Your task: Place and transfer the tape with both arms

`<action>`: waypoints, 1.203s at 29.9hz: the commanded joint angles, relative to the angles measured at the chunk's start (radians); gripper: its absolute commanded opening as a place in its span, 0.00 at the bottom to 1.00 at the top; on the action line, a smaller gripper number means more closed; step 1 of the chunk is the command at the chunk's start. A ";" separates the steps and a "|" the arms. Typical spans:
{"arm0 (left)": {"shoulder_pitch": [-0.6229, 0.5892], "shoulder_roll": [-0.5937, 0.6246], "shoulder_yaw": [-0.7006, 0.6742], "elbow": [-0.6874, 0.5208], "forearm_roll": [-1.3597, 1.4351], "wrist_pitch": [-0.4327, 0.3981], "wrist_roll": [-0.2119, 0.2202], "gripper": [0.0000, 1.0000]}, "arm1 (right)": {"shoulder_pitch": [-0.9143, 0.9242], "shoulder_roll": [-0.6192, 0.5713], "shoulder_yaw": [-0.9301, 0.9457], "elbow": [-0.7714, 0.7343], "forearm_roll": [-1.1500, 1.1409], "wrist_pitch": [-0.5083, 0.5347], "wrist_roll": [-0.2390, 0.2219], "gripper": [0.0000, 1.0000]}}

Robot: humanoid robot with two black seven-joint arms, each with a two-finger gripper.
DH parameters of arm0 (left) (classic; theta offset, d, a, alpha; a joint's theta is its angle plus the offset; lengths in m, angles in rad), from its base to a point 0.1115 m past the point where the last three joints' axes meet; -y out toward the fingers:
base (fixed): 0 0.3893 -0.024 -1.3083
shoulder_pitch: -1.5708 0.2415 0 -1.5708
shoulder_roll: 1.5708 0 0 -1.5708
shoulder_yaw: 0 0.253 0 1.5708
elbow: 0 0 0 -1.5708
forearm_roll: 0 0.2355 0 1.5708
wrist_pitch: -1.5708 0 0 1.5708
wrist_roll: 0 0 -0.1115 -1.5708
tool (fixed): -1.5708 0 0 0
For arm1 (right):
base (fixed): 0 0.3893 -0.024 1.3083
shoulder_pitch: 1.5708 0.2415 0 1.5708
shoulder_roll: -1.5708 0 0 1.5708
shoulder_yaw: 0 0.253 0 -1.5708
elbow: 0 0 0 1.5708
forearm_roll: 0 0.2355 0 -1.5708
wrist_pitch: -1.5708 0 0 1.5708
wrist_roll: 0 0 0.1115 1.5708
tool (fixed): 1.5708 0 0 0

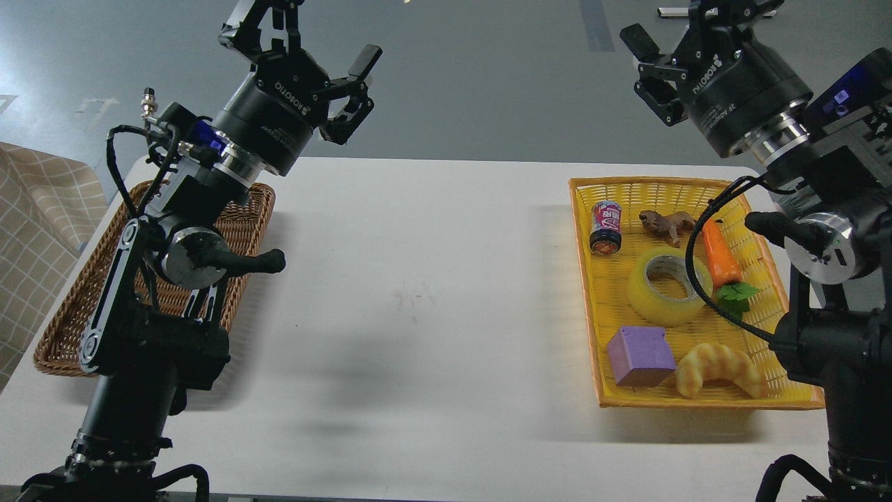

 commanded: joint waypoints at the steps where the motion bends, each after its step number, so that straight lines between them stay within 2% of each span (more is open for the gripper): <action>1: 0.003 0.011 -0.001 -0.003 0.000 -0.002 -0.002 0.98 | -0.001 0.000 -0.013 0.000 0.000 0.000 -0.001 1.00; 9: 0.009 0.010 -0.008 -0.001 -0.017 0.007 -0.001 0.98 | 0.001 0.000 -0.008 -0.002 0.000 -0.002 0.001 1.00; 14: 0.004 -0.004 -0.007 -0.001 -0.031 0.052 -0.001 0.98 | 0.001 0.000 -0.004 0.014 0.005 -0.008 -0.001 1.00; 29: 0.006 0.017 0.002 -0.006 -0.101 0.064 0.009 0.98 | -0.004 0.000 -0.007 0.014 0.010 -0.011 -0.004 1.00; 34: 0.007 0.039 0.004 -0.006 -0.072 0.067 -0.005 0.98 | -0.001 0.000 -0.012 0.011 0.010 -0.011 -0.004 1.00; 36: 0.010 0.040 0.004 -0.007 -0.009 0.066 -0.028 0.98 | -0.002 0.000 -0.012 0.009 0.010 -0.009 -0.004 1.00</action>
